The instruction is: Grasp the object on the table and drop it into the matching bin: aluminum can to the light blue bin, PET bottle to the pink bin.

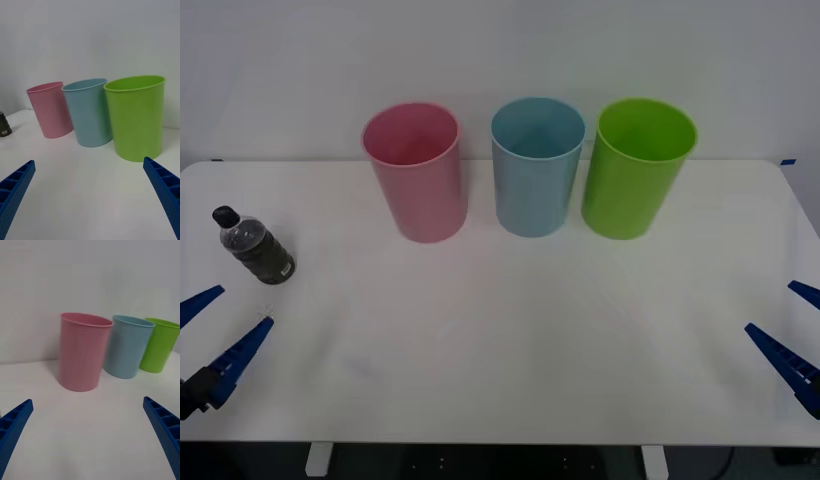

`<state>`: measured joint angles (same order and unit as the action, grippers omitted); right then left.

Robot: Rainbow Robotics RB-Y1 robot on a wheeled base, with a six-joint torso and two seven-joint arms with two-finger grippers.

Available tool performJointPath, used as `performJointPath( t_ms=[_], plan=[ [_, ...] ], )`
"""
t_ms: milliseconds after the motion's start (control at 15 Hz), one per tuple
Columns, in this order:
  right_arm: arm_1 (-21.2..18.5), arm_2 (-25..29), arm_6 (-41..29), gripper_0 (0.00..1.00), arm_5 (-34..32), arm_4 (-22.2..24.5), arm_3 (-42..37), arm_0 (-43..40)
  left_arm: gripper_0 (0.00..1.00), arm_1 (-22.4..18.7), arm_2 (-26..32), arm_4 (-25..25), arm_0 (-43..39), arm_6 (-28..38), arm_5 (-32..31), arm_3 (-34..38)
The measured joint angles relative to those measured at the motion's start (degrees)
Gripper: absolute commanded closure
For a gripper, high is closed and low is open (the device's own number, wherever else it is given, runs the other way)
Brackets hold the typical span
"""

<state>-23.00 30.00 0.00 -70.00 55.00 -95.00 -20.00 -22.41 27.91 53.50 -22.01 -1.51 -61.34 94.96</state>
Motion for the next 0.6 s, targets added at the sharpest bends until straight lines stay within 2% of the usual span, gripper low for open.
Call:
performJointPath(
  t_ms=[600],
  plan=[
    [0.0,0.0,0.0,0.00,0.0,0.0,0.0,0.0,0.00,0.0,-3.0,1.8,-3.9,-3.0,16.4,0.0]
  ],
)
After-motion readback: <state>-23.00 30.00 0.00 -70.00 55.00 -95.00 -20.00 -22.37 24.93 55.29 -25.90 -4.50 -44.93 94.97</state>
